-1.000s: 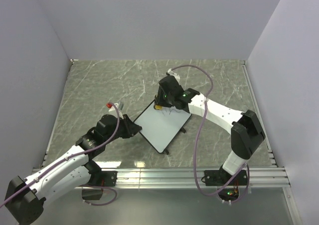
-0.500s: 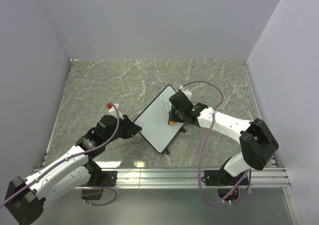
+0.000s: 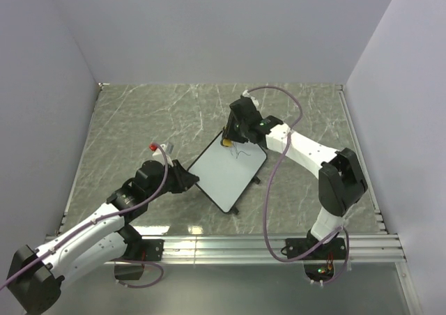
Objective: Erase the whiteboard
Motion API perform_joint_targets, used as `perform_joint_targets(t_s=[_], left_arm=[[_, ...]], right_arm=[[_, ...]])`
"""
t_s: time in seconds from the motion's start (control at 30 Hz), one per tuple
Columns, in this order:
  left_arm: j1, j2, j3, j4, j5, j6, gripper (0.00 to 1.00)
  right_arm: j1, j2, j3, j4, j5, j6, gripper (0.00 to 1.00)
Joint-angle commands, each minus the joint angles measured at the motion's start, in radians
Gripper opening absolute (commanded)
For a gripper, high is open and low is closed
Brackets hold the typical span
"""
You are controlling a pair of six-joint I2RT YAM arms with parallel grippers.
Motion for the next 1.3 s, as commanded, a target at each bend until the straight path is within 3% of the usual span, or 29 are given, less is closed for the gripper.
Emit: perform_joint_targets(t_s=[0.0,0.37,0.57,0.9,1.13,1.27], left_arm=[[-0.006,0.017,-0.003,-0.065,0.002,0.066,0.0],[-0.008,0.009,-0.006,-0.06,0.007,0.067,0.0],[-0.008,0.014,-0.013,-0.051,0.015,0.066,0.0],[-0.009,0.011,-0.023,-0.039,0.024,0.064,0.0],[-0.032,0.008,-0.023,-0.046,0.01,0.064,0.0],[-0.046,0.002,-0.02,-0.053,-0.004,0.066,0.0]], right_arm=[[-0.011,0.048,-0.014,0.032,-0.023,0.013,0.0],[-0.011,-0.101,-0.509,0.179,-0.044,0.093,0.0],[-0.015,-0.158,-0.602,0.201,-0.043,0.108,0.0],[-0.025,-0.15,-0.461,0.176,-0.056,0.131,0.0],[-0.046,-0.043,-0.134,0.119,-0.078,0.122,0.0],[-0.052,0.012,-0.08,0.09,-0.076,0.116,0.0]])
